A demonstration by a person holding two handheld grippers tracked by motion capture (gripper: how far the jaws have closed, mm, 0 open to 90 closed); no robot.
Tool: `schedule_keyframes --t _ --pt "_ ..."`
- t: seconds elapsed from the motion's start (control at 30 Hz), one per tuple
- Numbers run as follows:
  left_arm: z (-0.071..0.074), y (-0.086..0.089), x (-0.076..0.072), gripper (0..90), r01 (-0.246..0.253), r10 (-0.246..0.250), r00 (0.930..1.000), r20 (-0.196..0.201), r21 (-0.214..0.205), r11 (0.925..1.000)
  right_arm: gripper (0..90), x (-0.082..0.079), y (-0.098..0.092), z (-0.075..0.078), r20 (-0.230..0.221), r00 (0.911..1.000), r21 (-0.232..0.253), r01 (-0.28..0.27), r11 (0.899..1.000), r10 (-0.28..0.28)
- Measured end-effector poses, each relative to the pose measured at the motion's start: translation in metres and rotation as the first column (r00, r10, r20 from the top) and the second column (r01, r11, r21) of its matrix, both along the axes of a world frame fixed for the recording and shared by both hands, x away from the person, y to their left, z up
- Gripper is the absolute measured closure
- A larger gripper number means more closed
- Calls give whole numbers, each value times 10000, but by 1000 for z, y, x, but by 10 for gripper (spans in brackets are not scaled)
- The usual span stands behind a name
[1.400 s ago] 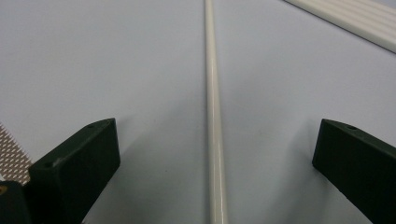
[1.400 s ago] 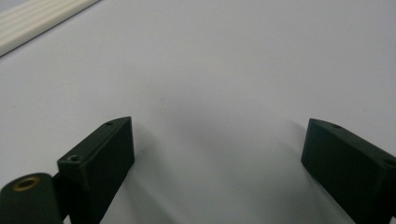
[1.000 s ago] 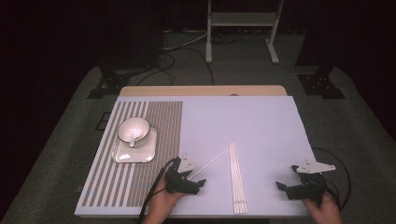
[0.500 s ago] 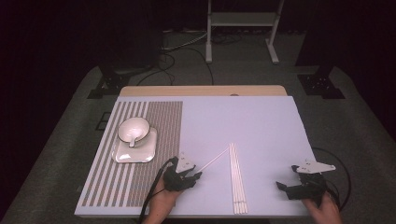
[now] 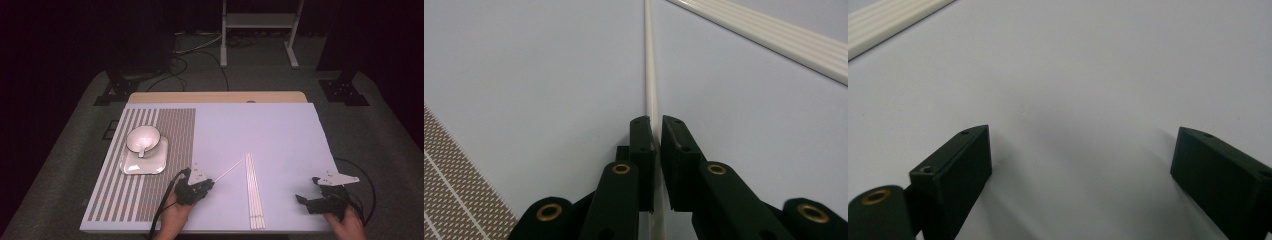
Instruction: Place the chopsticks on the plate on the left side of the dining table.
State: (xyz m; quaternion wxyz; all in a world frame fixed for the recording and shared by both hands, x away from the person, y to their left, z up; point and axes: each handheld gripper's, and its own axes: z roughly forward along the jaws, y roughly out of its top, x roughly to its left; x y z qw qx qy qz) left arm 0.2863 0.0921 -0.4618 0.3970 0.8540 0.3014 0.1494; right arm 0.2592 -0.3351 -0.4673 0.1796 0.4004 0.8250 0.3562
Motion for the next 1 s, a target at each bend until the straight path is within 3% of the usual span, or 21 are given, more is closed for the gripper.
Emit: schedule_keyframes --t 0.53,0.7,1.0 --pt "1 1 1 846 -21 20 9999 -136 -139 9999 80 0 0 0 -4 10000 -2 -1 10000 1" --pt "4 1 0 846 4 -12 9998 -211 -378 9993 80 0 0 0 -14 10000 -10 8 10000 -8" --pt "10 2 -1 845 -9 0 9997 -231 -390 9992 80 0 0 0 -14 10000 -11 7 10000 -7"
